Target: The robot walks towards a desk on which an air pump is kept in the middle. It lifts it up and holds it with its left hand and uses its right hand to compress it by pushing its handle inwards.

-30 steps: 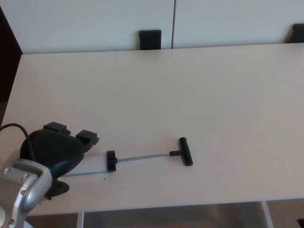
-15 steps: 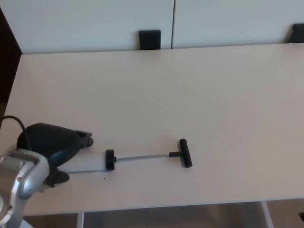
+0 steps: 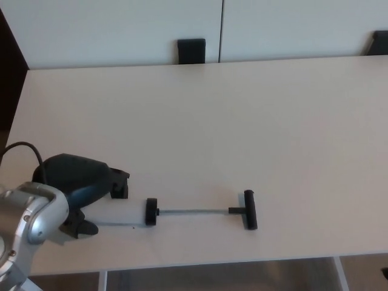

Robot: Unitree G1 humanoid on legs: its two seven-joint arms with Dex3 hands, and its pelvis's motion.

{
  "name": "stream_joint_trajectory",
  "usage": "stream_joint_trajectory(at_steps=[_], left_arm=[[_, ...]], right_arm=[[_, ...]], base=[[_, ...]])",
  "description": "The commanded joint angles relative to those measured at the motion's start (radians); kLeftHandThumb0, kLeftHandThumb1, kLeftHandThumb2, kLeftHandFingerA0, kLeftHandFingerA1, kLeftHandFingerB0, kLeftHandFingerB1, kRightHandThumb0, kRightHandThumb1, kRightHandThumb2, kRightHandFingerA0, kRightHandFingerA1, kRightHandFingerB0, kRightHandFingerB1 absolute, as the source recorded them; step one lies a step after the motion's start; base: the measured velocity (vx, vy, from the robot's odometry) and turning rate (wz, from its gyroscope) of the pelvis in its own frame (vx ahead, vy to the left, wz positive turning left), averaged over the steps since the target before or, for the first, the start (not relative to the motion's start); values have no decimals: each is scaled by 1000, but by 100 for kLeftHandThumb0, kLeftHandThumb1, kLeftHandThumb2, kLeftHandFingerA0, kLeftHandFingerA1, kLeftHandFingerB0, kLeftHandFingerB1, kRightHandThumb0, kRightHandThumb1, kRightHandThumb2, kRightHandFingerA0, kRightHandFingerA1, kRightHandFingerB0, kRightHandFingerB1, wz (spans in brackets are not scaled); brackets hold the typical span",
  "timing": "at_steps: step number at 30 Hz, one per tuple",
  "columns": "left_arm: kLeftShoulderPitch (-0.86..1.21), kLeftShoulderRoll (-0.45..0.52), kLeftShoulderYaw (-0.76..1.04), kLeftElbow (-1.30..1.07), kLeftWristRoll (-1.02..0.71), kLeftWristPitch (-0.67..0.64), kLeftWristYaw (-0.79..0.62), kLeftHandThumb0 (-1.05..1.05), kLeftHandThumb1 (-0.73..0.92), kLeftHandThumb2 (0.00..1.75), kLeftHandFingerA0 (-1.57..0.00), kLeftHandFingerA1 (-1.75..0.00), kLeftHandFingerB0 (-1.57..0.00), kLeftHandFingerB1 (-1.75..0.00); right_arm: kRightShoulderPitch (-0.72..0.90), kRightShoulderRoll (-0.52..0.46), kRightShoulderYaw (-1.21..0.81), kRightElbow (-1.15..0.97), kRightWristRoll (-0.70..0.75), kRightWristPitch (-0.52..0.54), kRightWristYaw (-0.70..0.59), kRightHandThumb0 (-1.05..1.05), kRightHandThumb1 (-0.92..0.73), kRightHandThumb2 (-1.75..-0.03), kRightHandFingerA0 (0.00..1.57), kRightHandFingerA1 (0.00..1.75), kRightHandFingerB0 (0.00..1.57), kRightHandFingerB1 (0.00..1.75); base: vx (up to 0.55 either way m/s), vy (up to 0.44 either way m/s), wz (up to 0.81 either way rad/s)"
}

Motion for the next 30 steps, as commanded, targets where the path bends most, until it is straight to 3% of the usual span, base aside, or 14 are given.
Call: stream_joint_trajectory(at_steps=[1,5,7,8,10,11,13,16,17,19,21,22,28,30], left_arm=[[10,-4,-14,34,-29,-27,-38,-10,63,59,-78,-123,-57,-103],[-5,-10,-15,46,-35,-22,-48,-10,64,59,-77,-128,-56,-107],[-42,-14,-26,66,-52,-6,-116,-11,65,58,-72,-127,-52,-102],[-55,-19,-25,70,-70,15,-157,-2,71,57,-67,-137,-55,-113],[-69,-25,-23,73,-91,40,-200,-2,71,57,-67,-137,-55,-113],[-95,-30,-21,86,-110,59,-242,-3,78,74,-71,-130,-68,-104],[-144,-40,-2,125,-162,87,-304,-6,84,84,-70,-133,-67,-108],[-174,-48,19,157,-207,103,-341,-6,84,84,-70,-133,-67,-108],[-203,-55,41,203,-251,99,-364,-7,77,85,-74,-152,-68,-122],[-234,-61,64,257,-295,91,-389,-7,77,85,-74,-152,-68,-122],[-270,-70,83,315,-323,98,-411,-11,66,95,-77,-151,-68,-125],[-302,-77,94,368,-336,106,-427,-18,54,107,-86,-144,-76,-125],[-384,-94,118,498,-362,108,-462,-15,49,108,-88,-145,-75,-126],[-424,-105,147,557,-398,121,-487,-25,46,107,-91,-150,-77,-129]], right_arm=[[-2,-9,-1,-22,6,-7,-15,-35,-65,-59,70,51,60,47],[-18,-10,-14,-20,-12,-9,-26,-35,-66,-59,69,51,60,48],[-29,-12,-23,-23,-21,-11,-32,-34,-66,-59,70,50,61,48],[-31,-13,-24,-22,-18,-10,-32,-35,-66,-59,70,50,60,48],[-32,-14,-23,-21,-15,-9,-30,-35,-66,-59,70,50,60,48],[-31,-13,-23,-29,-18,-1,-37,-36,-65,-59,72,49,61,48],[-34,-14,-24,-37,-20,7,-44,-36,-66,-59,70,51,61,48],[-41,-17,-26,-36,-19,5,-44,-36,-66,-59,70,51,61,48],[-48,-19,-29,-37,-21,6,-45,-36,-67,-59,69,51,61,48],[-55,-22,-32,-38,-25,8,-48,-36,-67,-59,69,51,61,48],[-56,-23,-33,-45,-30,14,-53,-36,-66,-59,70,51,61,48],[-57,-24,-38,-50,-32,19,-58,-36,-66,-59,71,50,61,48],[-63,-29,-49,-60,-37,32,-69,-36,-66,-59,71,51,60,48],[-72,-32,-49,-64,-34,40,-72,-35,-67,-59,70,51,60,49]], base=[[0,0,0],[0,0,0],[0,0,0],[0,0,0],[0,0,0],[0,0,0],[0,0,0],[0,0,0],[0,0,0],[0,0,0],[0,0,0],[0,0,0],[0,0,0],[0,0,0]])
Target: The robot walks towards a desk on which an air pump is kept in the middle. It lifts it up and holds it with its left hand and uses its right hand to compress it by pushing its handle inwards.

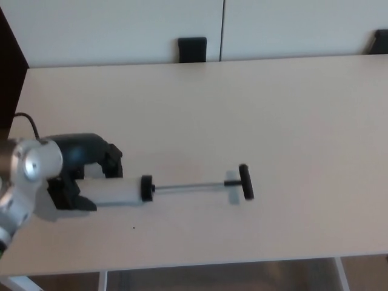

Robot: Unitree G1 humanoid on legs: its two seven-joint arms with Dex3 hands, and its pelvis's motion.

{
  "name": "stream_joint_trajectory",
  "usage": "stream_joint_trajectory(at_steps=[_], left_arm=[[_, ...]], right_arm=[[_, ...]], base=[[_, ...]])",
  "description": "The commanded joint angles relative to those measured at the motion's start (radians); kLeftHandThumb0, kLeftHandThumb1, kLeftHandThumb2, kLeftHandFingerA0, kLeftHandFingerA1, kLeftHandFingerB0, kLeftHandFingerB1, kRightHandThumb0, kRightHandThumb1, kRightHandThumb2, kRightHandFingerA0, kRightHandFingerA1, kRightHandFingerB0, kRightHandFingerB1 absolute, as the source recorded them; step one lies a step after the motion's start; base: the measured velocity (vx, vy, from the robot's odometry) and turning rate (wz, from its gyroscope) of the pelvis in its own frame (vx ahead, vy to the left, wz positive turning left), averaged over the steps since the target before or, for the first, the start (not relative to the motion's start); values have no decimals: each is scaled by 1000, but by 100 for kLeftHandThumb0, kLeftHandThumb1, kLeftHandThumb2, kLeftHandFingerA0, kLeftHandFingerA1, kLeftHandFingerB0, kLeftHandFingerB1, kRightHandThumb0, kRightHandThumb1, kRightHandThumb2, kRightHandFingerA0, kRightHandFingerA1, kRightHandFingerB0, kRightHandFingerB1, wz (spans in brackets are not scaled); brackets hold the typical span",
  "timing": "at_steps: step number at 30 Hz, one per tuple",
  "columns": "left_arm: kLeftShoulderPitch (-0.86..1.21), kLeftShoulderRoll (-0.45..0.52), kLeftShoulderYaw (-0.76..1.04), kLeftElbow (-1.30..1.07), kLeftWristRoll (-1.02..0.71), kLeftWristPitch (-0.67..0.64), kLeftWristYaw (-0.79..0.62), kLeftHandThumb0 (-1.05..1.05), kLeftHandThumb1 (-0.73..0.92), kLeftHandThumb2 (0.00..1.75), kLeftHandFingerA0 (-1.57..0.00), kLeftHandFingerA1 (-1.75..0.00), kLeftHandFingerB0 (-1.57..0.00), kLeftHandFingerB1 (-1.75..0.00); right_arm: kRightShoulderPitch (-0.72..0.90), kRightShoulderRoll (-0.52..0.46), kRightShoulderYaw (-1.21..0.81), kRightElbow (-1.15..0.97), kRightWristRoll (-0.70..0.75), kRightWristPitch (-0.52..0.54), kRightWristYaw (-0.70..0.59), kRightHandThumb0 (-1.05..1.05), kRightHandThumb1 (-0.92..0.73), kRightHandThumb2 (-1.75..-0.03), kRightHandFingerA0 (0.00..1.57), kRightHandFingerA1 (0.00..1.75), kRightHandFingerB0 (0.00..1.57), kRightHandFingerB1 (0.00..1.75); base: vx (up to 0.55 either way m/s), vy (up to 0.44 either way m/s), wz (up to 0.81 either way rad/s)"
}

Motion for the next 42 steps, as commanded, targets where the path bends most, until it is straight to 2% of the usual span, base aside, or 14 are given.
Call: stream_joint_trajectory(at_steps=[1,7,8,12,13,16,17,18,22,24,29,31,39,42], left_arm=[[-158,-27,95,236,-203,90,-206,-25,46,107,-91,-150,-77,-129],[-224,-56,162,327,-268,188,-252,-15,53,97,-86,-156,-76,-134],[-233,-60,171,340,-275,193,-252,-15,54,99,-97,-146,-79,-130],[-253,-63,184,370,-280,191,-251,-15,58,98,-98,-148,-80,-132],[-258,-62,181,374,-277,180,-252,-15,59,99,-99,-148,-80,-134],[-264,-61,178,381,-274,167,-253,-15,59,99,-99,-148,-80,-134],[-268,-64,167,361,-272,170,-258,-12,58,100,-99,-152,-82,-129],[-264,-62,158,334,-271,163,-262,-11,56,102,-100,-155,-82,-129],[-240,-53,130,256,-271,112,-277,-10,58,104,-98,-152,-81,-132],[-226,-52,112,204,-261,101,-279,-13,60,100,-99,-152,-81,-135],[-213,-49,96,150,-252,118,-280,-14,61,98,-100,-153,-81,-135],[-192,-39,81,117,-237,136,-279,-11,61,100,-98,-154,-83,-132],[-167,-18,50,108,-216,108,-263,-12,61,100,-98,-154,-85,-130],[-152,-14,36,109,-213,96,-254,-17,59,105,-98,-150,-83,-133]], right_arm=[[-25,-25,-21,-39,-14,38,-41,-35,-67,-59,70,51,60,49],[-29,-27,-15,-39,-6,46,-43,-34,-66,-58,69,51,60,48],[-38,-29,-19,-37,-11,49,-48,-35,-66,-58,69,51,60,48],[-85,-39,-28,-24,-17,64,-59,-39,-67,-60,68,50,57,46],[-118,-45,-31,-14,-17,75,-65,-48,-70,-60,50,44,45,41],[-155,-53,-36,-3,-19,87,-73,-48,-70,-60,50,44,45,41],[-251,-85,-60,12,-40,127,-99,-62,-79,-68,20,30,20,29],[-329,-106,-78,18,-78,176,-139,-83,-69,-102,7,21,7,23],[-555,-151,-107,74,-178,298,-238,-90,-73,-108,8,16,8,20],[-732,-179,-97,182,-209,357,-271,-97,-82,-118,0,4,0,7],[-875,-202,-86,279,-230,401,-283,-97,-84,-118,0,4,0,6],[-1006,-228,-64,374,-225,472,-278,-96,-85,-119,0,5,0,6],[-1159,-257,-41,489,-207,567,-265,-86,-83,-117,0,11,0,10],[-1258,-262,-27,608,-167,655,-241,-82,-81,-114,0,17,0,14]], base=[[0,0,0],[0,0,0],[0,0,0],[0,0,0],[0,0,0],[0,0,0],[0,0,0],[0,0,0],[0,0,0],[0,0,0],[0,0,0],[0,0,0],[0,0,0],[0,0,0]])
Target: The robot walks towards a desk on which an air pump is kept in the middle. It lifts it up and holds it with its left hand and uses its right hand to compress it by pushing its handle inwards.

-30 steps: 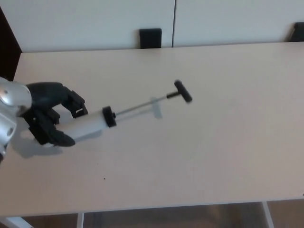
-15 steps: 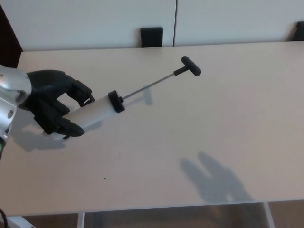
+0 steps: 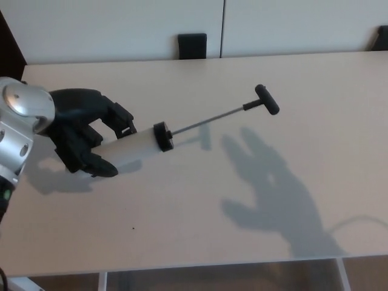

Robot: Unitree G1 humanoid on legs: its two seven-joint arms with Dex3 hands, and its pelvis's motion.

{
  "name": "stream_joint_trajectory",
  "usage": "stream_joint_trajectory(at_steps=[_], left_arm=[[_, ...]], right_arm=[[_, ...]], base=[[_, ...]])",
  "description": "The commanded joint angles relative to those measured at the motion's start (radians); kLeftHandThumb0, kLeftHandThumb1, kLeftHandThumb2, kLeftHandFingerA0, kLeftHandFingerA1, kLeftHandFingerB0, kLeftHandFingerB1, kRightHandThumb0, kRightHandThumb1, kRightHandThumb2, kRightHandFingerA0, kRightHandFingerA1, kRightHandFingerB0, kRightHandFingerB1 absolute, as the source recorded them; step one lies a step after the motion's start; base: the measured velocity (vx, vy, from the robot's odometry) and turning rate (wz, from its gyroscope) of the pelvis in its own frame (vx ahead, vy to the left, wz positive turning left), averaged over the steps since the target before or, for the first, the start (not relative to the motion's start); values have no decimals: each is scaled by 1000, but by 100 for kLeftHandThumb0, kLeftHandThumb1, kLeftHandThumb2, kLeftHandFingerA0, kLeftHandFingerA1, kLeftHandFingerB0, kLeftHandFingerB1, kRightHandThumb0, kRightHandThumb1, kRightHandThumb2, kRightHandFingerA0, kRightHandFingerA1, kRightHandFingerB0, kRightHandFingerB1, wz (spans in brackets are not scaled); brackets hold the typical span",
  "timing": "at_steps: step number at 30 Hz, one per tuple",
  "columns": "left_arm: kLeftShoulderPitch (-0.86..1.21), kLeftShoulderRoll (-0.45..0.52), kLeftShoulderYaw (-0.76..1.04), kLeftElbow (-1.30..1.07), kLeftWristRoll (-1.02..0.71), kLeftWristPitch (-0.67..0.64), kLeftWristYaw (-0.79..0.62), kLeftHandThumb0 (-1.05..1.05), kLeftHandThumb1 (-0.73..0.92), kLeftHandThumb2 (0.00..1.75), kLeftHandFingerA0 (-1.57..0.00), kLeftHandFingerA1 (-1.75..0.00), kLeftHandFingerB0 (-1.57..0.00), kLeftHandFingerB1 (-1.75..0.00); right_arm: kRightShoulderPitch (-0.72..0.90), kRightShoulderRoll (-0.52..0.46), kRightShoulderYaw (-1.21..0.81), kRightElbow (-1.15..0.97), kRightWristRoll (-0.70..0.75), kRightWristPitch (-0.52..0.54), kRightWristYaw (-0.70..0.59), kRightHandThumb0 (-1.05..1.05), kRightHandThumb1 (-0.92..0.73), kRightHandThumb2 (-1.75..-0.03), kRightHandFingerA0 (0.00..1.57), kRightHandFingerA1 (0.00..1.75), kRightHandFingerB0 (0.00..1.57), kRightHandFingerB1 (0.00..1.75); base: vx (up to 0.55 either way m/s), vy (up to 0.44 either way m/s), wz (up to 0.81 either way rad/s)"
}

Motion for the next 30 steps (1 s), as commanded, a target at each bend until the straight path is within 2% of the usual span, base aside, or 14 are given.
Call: stream_joint_trajectory(at_steps=[1,6,12,13,17,19,20,30], left_arm=[[68,54,-61,-65,30,-39,-9,-17,59,105,-98,-150,-83,-133],[75,61,-70,-83,29,-39,-5,-16,60,103,-98,-150,-83,-132],[71,59,-75,-90,26,-24,-6,-14,62,101,-97,-151,-81,-130],[75,60,-78,-93,27,-26,-2,-13,61,102,-98,-148,-82,-129],[93,64,-83,-113,17,-22,-3,-14,60,105,-97,-152,-81,-132],[97,66,-85,-118,15,-22,-4,-14,60,105,-97,-152,-81,-132],[100,70,-88,-122,13,-28,-3,-15,65,98,-97,-153,-80,-133],[125,90,-106,-154,13,-36,15,-16,65,99,-94,-152,-80,-130]], right_arm=[[-305,-76,29,294,-26,362,-64,-82,-81,-114,0,17,0,14],[-405,-57,49,449,-3,432,-41,-89,-83,-114,0,11,0,9],[-430,-22,79,548,-17,440,-19,-89,-85,-116,0,11,0,8],[-404,-6,94,551,-27,426,-18,-84,-84,-114,0,14,0,12],[-326,40,141,563,-45,386,-5,-87,-87,-116,0,12,0,9],[-313,45,150,565,-47,375,1,-87,-87,-116,0,12,0,9],[-298,48,161,566,-48,363,15,-87,-87,-115,0,12,0,9],[-226,65,209,583,-70,353,40,-87,-84,-114,0,12,0,10]], base=[[0,0,0],[0,0,0],[0,0,0],[0,0,0],[0,0,0],[0,0,0],[0,0,0],[0,0,0]])
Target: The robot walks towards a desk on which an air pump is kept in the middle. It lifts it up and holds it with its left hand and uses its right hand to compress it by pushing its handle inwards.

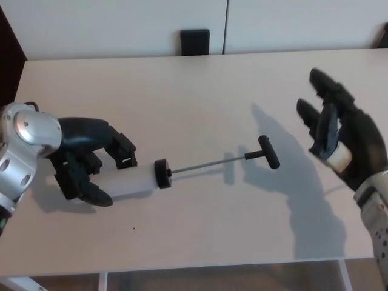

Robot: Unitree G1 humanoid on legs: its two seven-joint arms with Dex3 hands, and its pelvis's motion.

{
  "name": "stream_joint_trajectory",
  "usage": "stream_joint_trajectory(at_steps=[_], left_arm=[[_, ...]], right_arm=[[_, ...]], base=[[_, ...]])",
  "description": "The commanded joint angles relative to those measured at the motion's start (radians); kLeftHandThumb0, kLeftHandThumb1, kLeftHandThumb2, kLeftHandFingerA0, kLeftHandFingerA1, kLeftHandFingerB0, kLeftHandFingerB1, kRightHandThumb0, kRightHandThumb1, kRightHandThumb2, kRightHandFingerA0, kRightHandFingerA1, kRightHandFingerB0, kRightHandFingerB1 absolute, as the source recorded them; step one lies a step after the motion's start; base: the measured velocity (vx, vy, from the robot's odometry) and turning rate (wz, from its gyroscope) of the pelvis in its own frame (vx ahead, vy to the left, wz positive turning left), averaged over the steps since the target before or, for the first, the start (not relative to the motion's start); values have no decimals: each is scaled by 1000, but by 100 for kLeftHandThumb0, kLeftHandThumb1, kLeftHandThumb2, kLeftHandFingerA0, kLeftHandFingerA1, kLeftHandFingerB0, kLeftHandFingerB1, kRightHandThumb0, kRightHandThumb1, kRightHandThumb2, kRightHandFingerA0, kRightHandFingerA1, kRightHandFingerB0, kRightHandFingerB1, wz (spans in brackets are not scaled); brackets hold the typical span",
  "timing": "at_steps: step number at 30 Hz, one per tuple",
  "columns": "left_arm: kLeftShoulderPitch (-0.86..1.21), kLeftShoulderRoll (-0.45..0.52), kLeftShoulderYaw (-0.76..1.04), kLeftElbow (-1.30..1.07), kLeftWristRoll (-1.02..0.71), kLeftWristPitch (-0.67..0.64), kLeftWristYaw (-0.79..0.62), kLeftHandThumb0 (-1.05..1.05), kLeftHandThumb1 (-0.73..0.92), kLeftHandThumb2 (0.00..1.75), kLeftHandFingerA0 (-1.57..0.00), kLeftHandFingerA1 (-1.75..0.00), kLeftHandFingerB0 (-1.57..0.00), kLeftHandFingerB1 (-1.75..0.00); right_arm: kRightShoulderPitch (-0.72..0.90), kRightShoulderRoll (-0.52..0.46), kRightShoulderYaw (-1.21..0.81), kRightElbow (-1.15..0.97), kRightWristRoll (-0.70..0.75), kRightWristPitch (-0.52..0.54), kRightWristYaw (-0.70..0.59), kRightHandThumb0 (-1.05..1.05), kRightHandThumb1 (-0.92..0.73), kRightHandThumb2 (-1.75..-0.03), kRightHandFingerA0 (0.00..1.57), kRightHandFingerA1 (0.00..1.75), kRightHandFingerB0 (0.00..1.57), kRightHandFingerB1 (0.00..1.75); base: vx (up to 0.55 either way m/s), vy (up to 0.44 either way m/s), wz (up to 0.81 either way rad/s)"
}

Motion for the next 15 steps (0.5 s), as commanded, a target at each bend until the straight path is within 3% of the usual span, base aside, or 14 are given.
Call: stream_joint_trajectory(at_steps=[1,15], left_arm=[[27,30,-8,-31,9,-13,12,-15,65,98,-94,-154,-80,-132],[25,35,1,-26,-4,-6,11,-16,63,101,-94,-152,-79,-132]], right_arm=[[59,8,17,12,-19,22,31,-87,-84,-114,0,13,0,10],[165,18,16,-157,21,61,76,-87,-81,-114,0,14,0,12]], base=[[0,0,0],[0,0,0]])
